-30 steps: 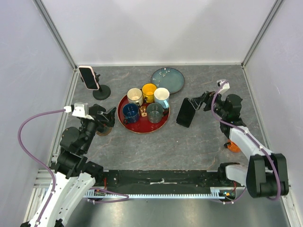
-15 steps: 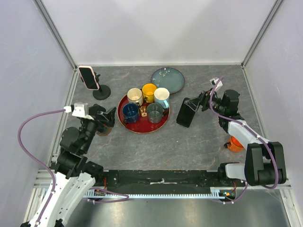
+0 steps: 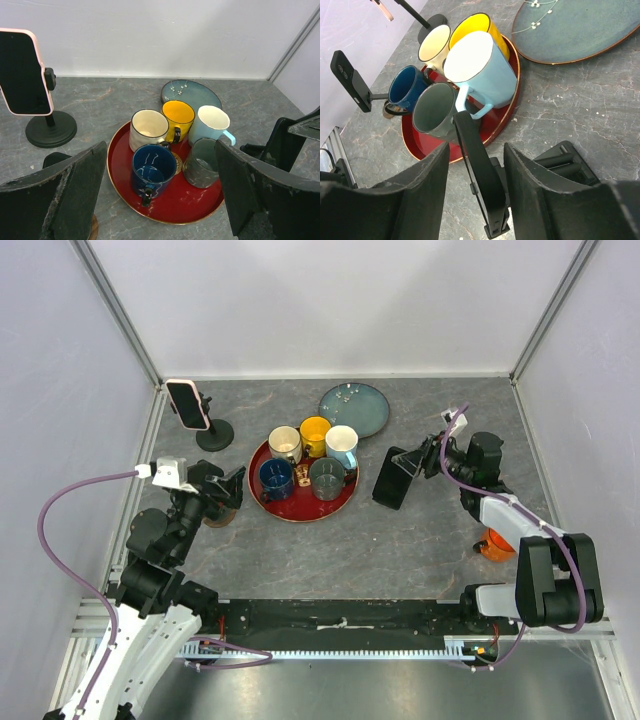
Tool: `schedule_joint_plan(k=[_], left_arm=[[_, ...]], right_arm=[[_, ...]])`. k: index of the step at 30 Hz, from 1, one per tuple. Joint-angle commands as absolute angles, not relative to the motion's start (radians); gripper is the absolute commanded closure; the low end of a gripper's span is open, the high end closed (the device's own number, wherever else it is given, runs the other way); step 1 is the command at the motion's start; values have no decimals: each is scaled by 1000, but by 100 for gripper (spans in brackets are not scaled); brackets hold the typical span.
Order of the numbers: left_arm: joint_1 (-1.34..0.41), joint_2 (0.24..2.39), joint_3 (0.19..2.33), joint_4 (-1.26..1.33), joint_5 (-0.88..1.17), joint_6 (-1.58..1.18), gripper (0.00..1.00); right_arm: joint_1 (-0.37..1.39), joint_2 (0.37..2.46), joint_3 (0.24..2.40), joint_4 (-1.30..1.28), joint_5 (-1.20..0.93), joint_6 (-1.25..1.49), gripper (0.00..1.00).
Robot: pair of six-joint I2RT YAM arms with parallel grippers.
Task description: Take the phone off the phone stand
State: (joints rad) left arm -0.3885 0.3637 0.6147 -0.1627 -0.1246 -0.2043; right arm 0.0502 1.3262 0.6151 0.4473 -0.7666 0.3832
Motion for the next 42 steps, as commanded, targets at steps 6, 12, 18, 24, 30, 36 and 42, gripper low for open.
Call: schedule_joint_plan(k=[6, 12, 18, 24, 30, 36, 42], left_arm=[[-391, 357, 614, -135, -104, -192, 5], [-391, 356, 614, -133, -103, -192, 5], [-391, 356, 615, -135, -101, -190, 5], [-393, 356, 614, -135, -100, -192, 5], [-391, 357, 614, -135, -98, -192, 5], [-391, 361, 614, -135, -100, -192, 5], [-391, 364, 614, -135, -101, -190, 6]], right_arm=[[48, 1309, 618, 520, -784, 370, 72], [46, 1275, 635, 546, -784, 385, 90], [46, 1238, 643, 580, -743, 393, 96], [44, 1180, 650, 591, -678, 396, 99], [57, 1095, 716, 496, -706, 417, 100], [150, 1051, 658, 459, -730, 485, 100], [268, 1042, 539, 382, -772, 483, 100]])
